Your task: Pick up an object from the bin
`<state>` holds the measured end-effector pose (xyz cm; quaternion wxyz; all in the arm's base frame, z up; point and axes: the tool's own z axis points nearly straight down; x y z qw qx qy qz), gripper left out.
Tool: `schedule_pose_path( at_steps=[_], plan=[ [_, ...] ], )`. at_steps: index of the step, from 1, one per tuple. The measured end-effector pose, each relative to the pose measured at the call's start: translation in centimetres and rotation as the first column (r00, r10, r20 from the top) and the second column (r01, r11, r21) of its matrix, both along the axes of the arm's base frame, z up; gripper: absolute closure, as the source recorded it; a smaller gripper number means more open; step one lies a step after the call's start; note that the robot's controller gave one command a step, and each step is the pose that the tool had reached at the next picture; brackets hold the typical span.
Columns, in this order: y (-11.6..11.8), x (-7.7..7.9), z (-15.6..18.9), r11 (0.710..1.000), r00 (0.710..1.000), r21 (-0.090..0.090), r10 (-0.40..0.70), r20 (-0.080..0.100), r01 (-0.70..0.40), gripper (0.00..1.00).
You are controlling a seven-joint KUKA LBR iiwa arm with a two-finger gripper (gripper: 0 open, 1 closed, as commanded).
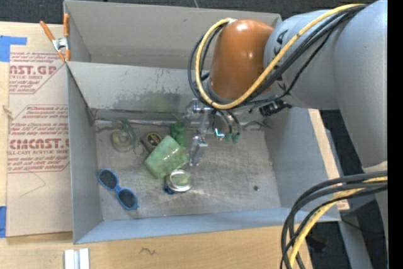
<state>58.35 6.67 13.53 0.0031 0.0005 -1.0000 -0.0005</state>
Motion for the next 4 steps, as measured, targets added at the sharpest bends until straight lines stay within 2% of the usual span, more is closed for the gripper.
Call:
schedule_pose_path(
  at_steps=[1, 2, 3, 4],
  plan=[
    [8.7, -2.6, -4.0, 0.971, 0.971, 0.001, 0.239, 0.008, -0.239, 0.00],
    [3.2, -3.2, -5.6, 0.978, 0.978, 0.009, 0.206, 0.036, -0.206, 0.00],
    [3.4, -3.2, -5.4, 0.978, 0.977, 0.008, 0.209, 0.036, -0.210, 1.00],
    [4.6, -6.5, 6.5, 0.773, 0.773, -0.002, 0.635, 0.011, -0.635, 1.00]
  ],
)
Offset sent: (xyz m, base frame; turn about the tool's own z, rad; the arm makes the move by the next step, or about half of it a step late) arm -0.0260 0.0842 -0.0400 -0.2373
